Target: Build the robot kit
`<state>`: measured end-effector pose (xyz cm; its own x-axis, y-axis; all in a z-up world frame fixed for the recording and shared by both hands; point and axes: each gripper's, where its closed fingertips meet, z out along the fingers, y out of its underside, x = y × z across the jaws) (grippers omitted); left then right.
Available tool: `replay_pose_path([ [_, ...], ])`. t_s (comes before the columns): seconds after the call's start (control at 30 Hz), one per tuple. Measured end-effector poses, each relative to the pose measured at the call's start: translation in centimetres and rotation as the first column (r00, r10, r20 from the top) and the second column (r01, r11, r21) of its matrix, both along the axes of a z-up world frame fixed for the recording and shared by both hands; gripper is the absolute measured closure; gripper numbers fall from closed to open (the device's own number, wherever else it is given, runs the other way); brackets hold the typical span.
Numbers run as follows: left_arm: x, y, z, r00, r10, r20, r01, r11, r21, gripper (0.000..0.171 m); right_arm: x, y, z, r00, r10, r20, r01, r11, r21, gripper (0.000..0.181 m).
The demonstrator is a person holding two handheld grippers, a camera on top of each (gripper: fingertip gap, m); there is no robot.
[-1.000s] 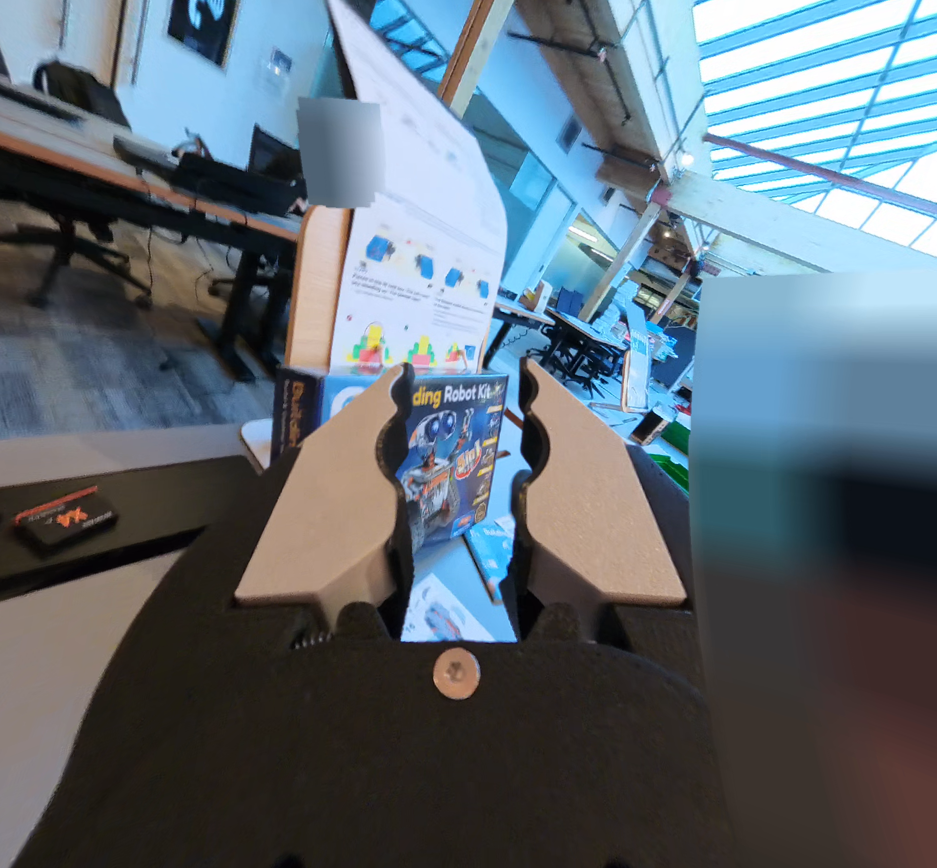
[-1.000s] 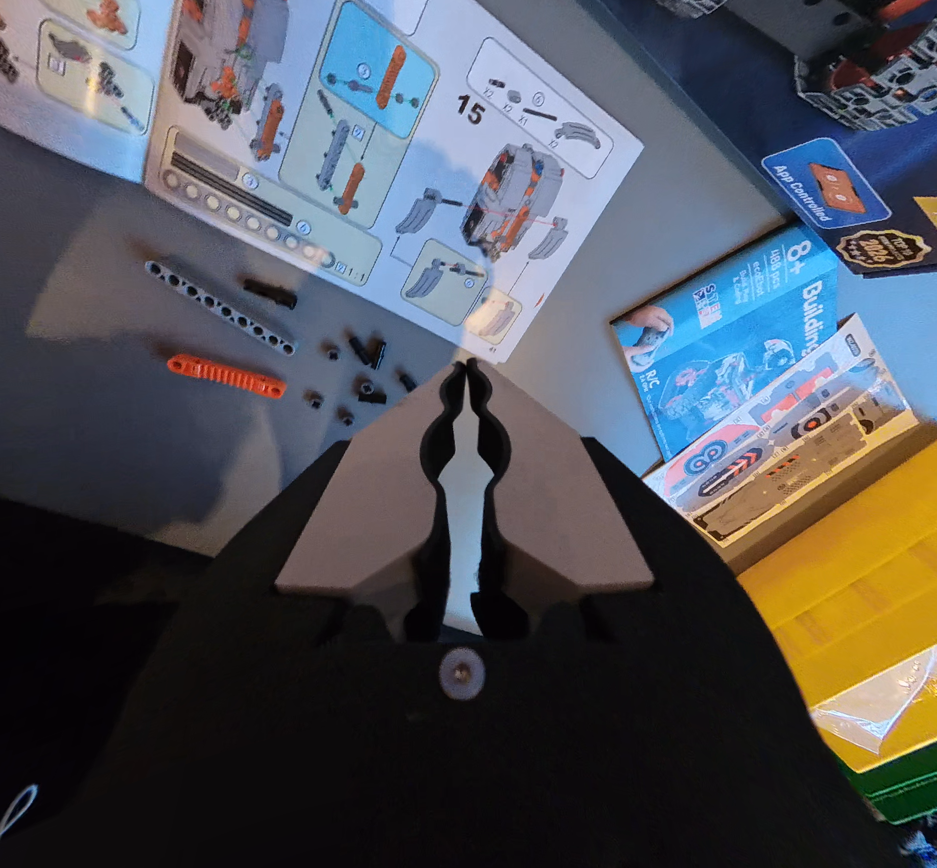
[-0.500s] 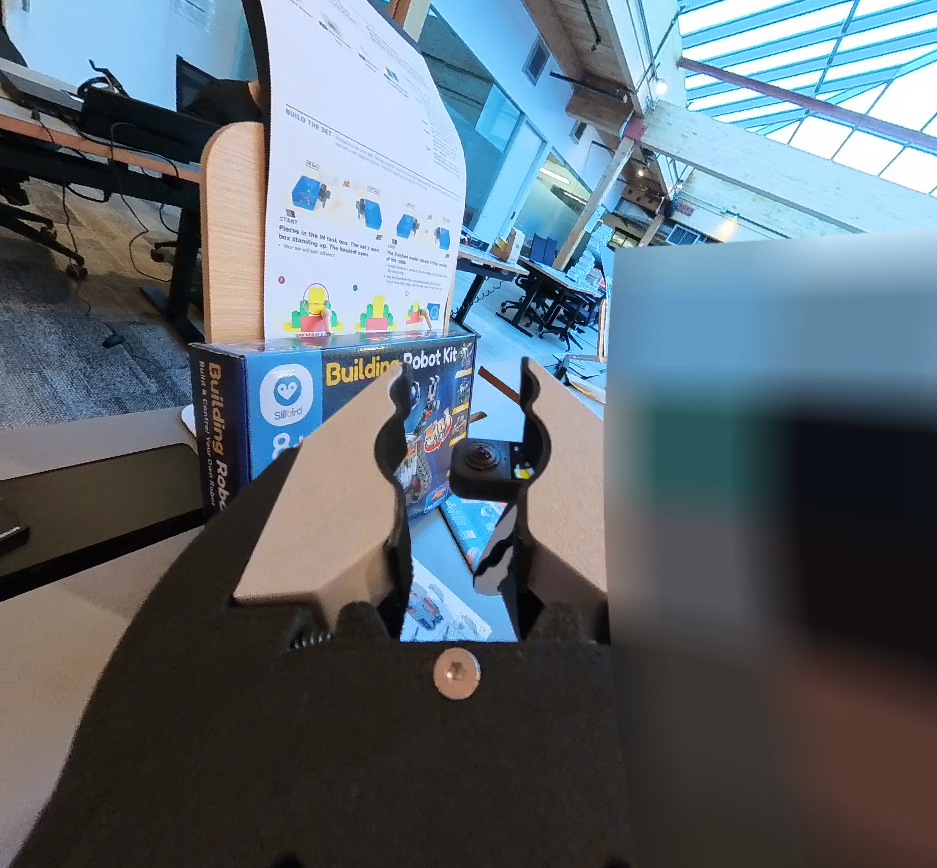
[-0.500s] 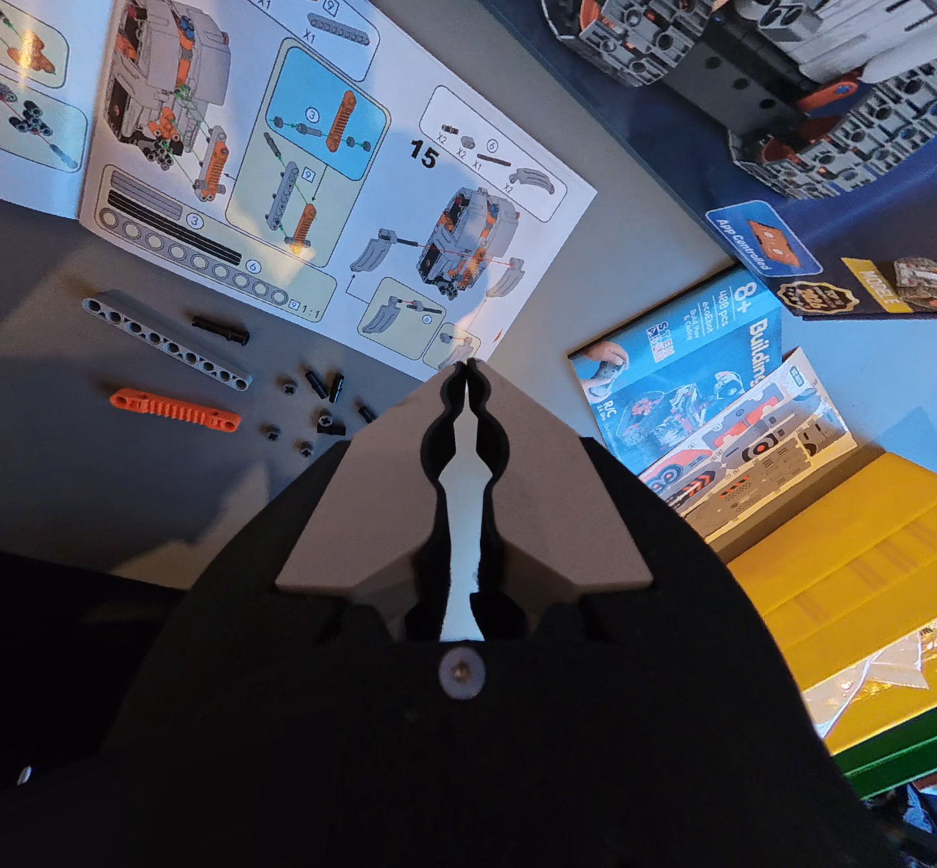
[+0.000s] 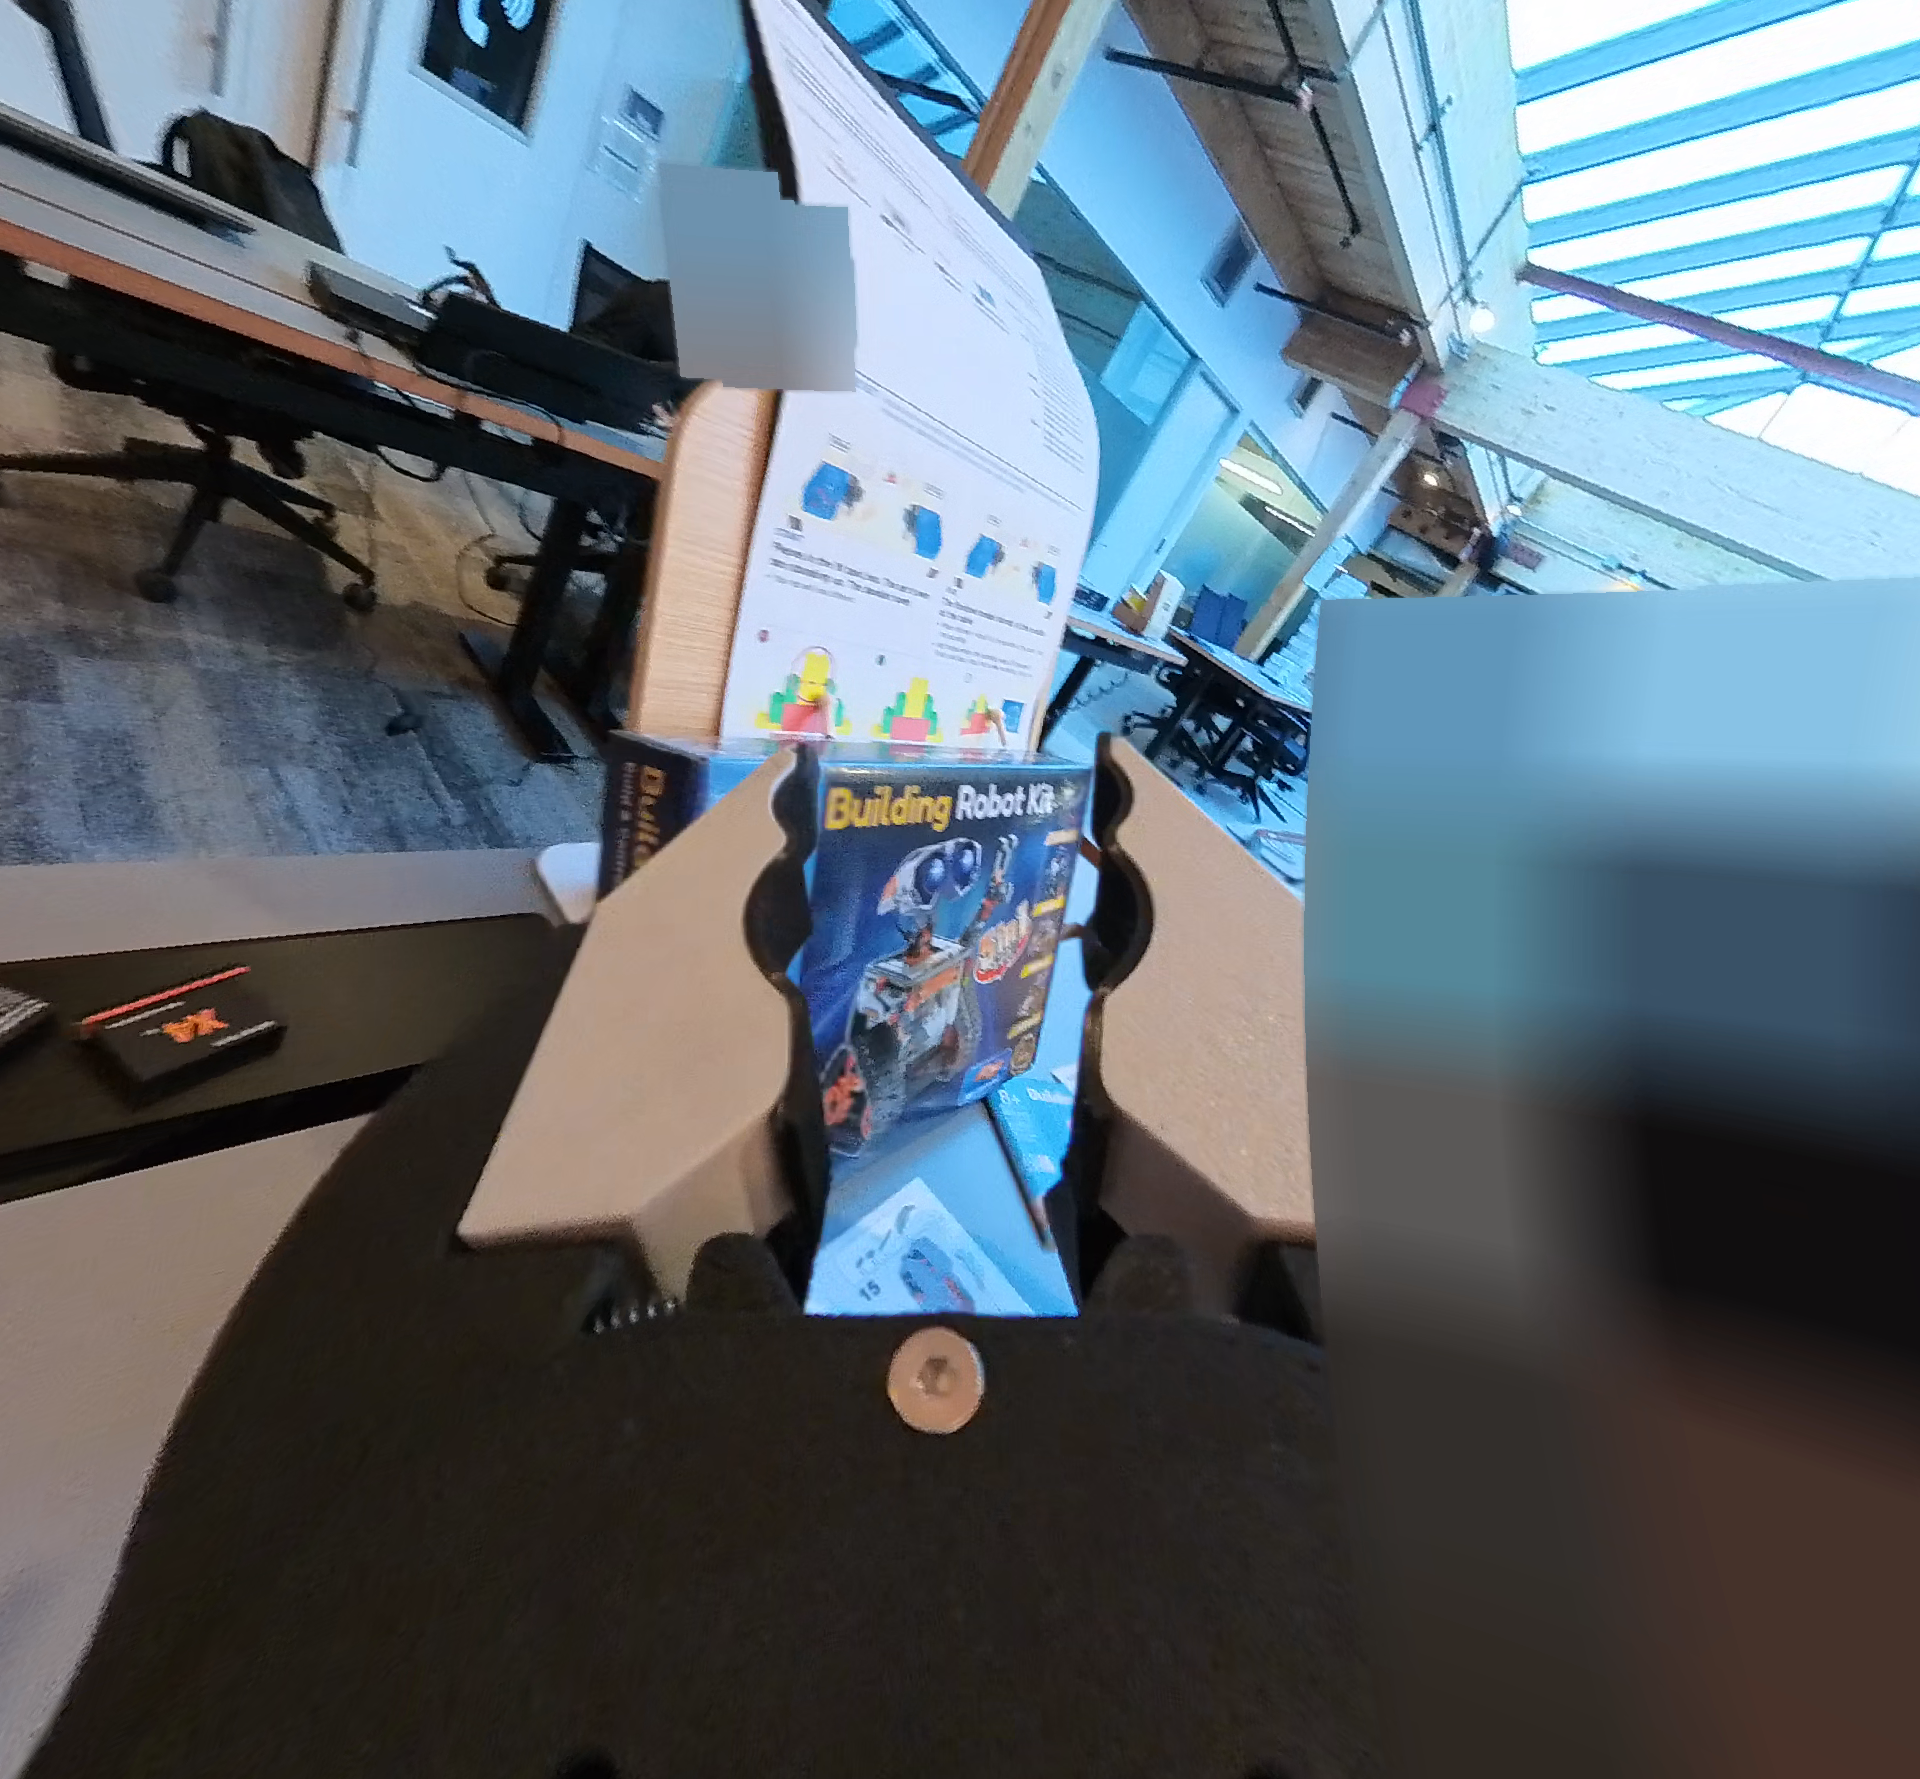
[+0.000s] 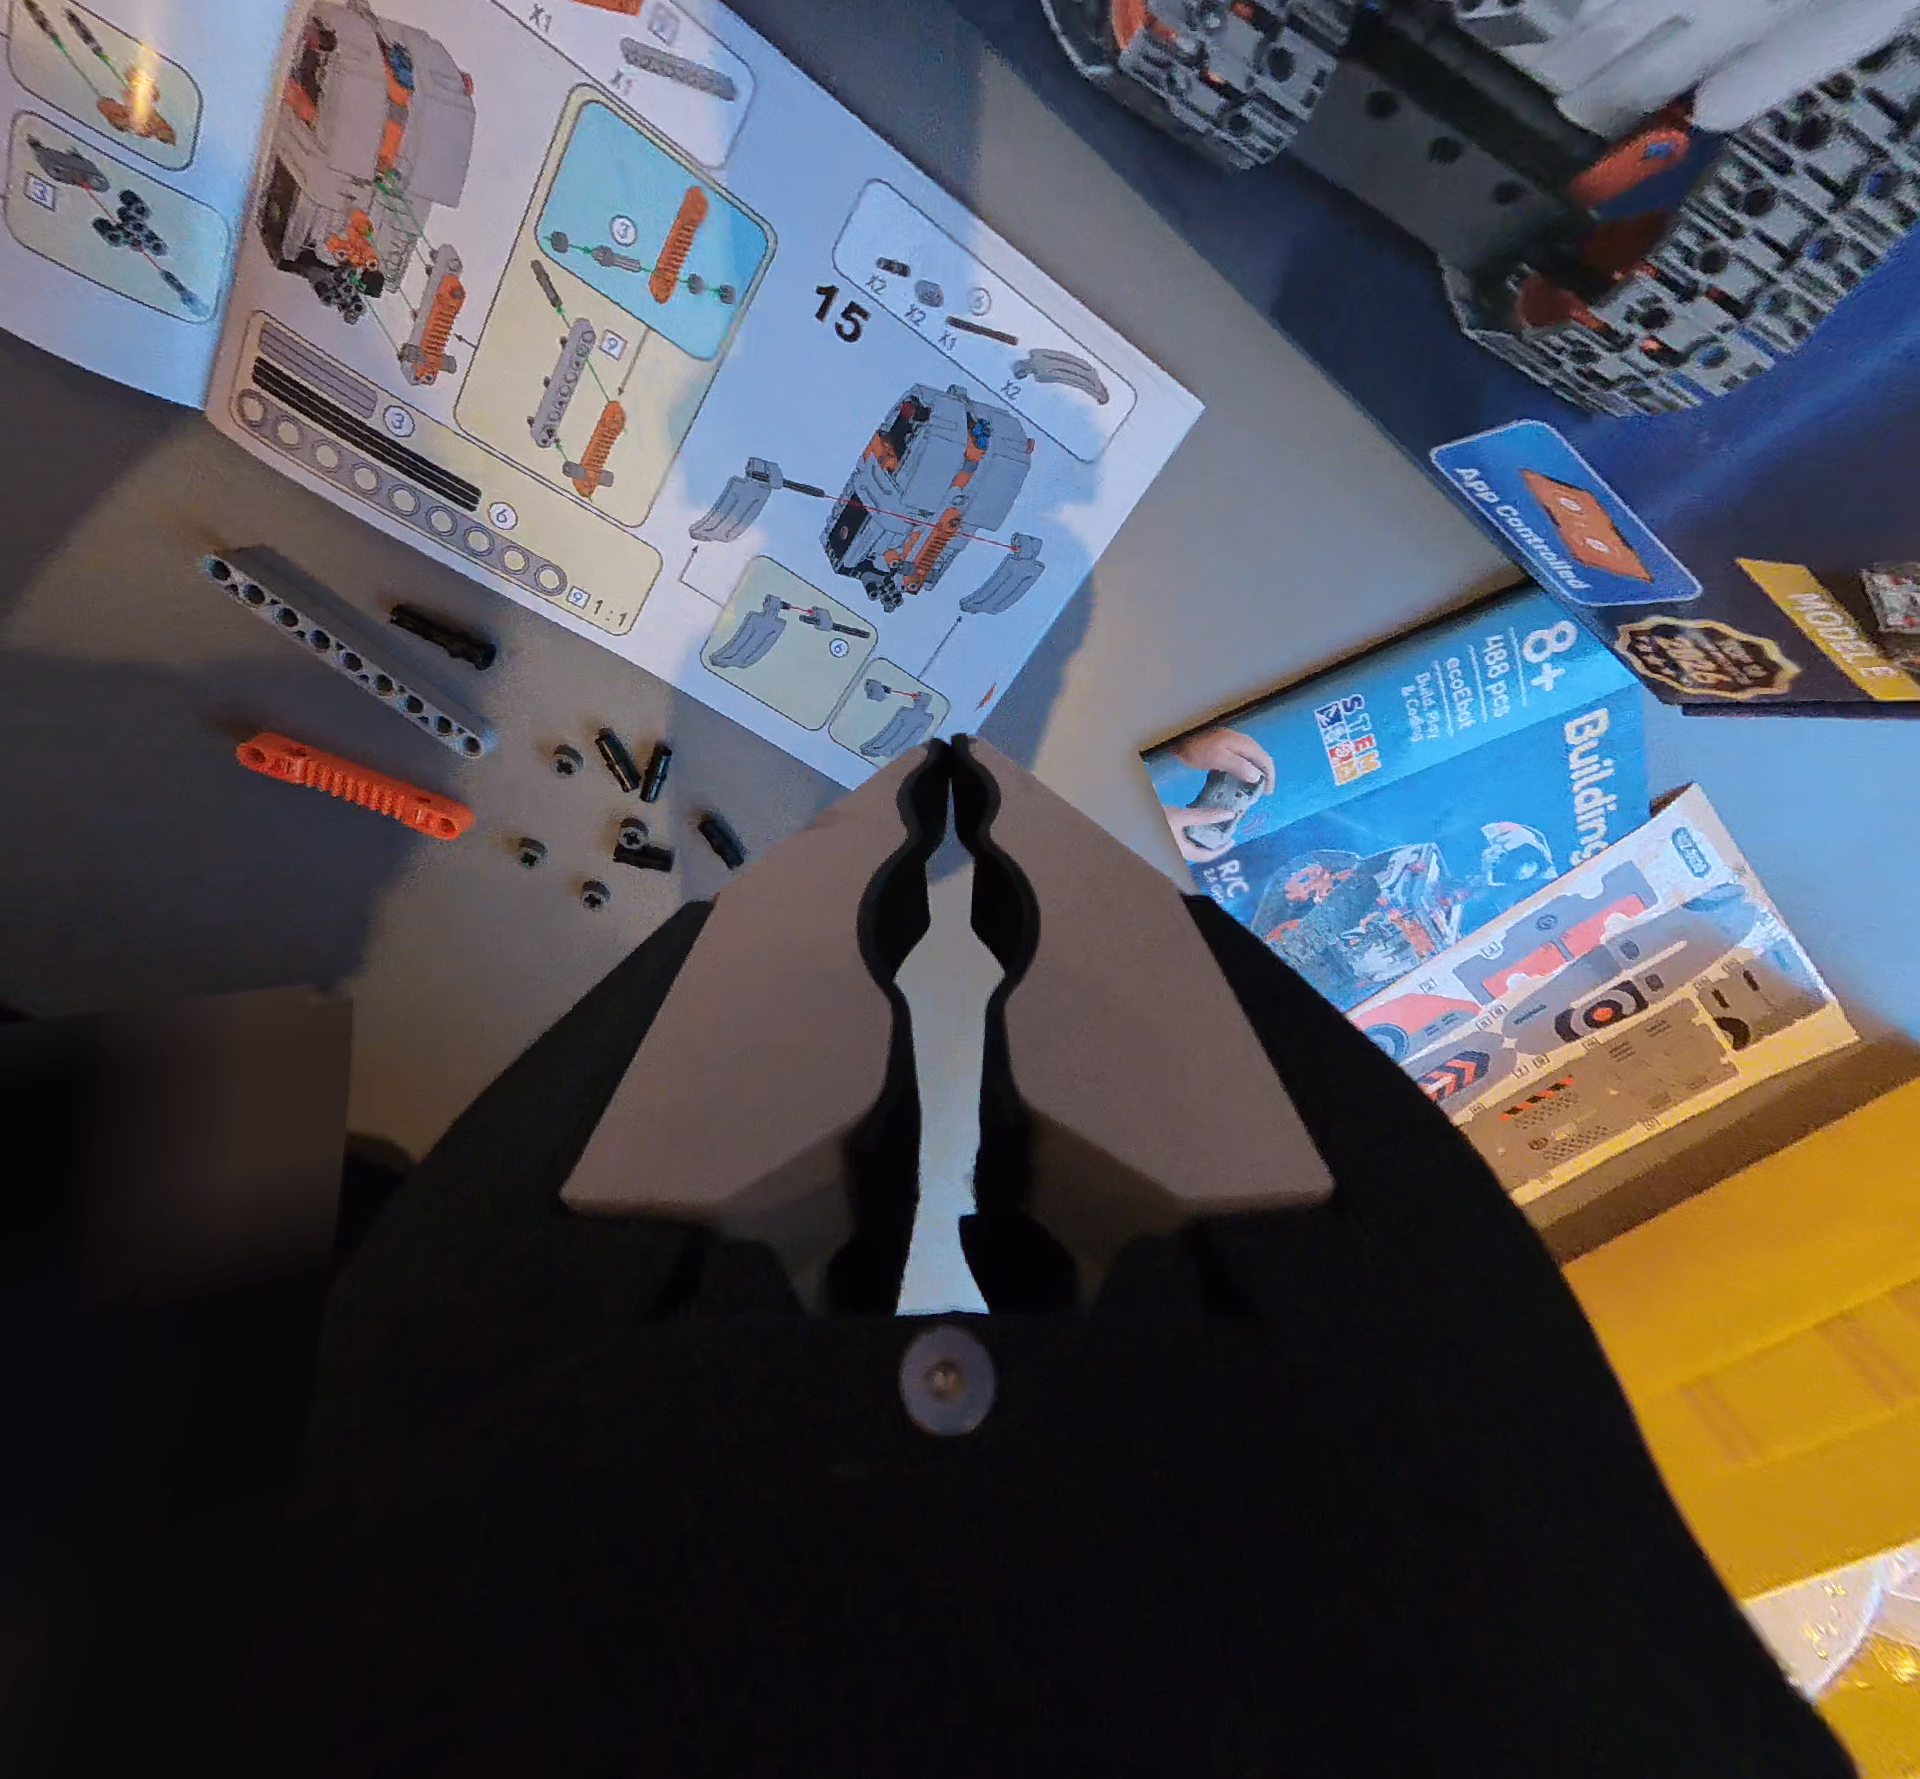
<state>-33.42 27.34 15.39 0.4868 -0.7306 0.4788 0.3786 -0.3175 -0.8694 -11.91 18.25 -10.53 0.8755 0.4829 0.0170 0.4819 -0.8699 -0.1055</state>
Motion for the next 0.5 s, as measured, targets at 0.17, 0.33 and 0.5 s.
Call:
replay_pose_path([
  [0.17, -2.0, 0.7, -0.2, 0.997, 0.077, -0.024, -0.077, 0.997, -0.013, 0.118, 1.7, 0.2, 0.0, 0.998, -0.067, -0.019, 0.066, 0.998, -0.015, 0.181],
  [0.33, -2.8, 0.4, 0.4, 0.998, 0.068, 0.019, -0.068, 0.998, -0.002, 0.118, 2.0, 0.3, 0.3, 0.998, -0.062, -0.033, 0.062, 0.998, -0.006, 0.181],
  [0.5, -2.5, 0.0, 0.5, 0.999, 0.053, 0.006, -0.053, 0.999, 0.011, 0.118, 0.5, 0.9, 1.5, 0.994, -0.007, -0.112, 0.012, 0.999, 0.044, 0.181],
])
